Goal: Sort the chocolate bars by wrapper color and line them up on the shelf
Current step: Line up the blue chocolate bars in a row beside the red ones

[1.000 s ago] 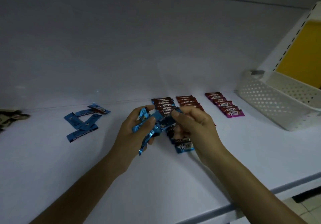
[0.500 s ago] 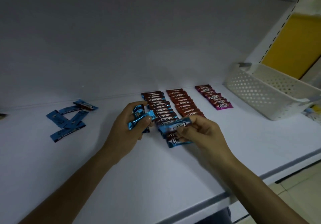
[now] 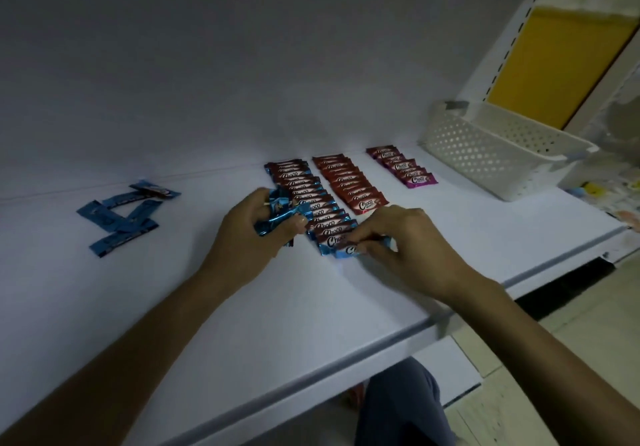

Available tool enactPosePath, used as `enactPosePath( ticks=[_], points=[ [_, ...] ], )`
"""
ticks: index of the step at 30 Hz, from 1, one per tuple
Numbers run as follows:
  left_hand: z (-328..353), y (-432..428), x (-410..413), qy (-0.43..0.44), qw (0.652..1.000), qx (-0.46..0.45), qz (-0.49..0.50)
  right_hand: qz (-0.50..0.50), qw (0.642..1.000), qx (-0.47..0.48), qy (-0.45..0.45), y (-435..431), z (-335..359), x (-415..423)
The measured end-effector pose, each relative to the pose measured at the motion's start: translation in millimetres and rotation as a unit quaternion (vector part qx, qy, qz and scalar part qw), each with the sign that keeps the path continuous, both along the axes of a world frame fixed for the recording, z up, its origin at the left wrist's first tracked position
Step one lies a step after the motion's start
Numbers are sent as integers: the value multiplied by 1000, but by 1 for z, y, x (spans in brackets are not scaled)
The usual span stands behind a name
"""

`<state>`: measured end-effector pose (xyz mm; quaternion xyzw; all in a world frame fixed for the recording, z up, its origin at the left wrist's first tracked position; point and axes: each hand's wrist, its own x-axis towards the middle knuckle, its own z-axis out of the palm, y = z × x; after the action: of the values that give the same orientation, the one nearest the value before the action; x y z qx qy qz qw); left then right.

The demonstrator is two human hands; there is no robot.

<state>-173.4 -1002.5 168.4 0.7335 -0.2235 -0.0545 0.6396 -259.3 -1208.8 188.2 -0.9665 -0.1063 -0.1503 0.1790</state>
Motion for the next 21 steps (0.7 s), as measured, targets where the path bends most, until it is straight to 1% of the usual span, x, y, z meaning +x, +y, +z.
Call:
enactPosePath(
  ticks=[1,3,6,11,14,21],
  points=[
    [0,0,-2,0,1000,1,-1,12,999,-31,15,0,-2,2],
    [0,-1,-6,2,1000,-1,6,4,999,-45,28,3,-6,5],
    [2,-2,-7,2,1000,-3,20,-11,999,-53,0,7,-6,11],
    [-2,-1,-7,5,1000,4,27,-38,993,-107,-43,14,-7,18],
    [-2,-1,-7,6,999,14,35,-45,993,-104,-34,16,-8,19],
    [-2,-1,-5,13,1000,-8,26,-50,994,-95,-34,10,-18,19]
  ],
)
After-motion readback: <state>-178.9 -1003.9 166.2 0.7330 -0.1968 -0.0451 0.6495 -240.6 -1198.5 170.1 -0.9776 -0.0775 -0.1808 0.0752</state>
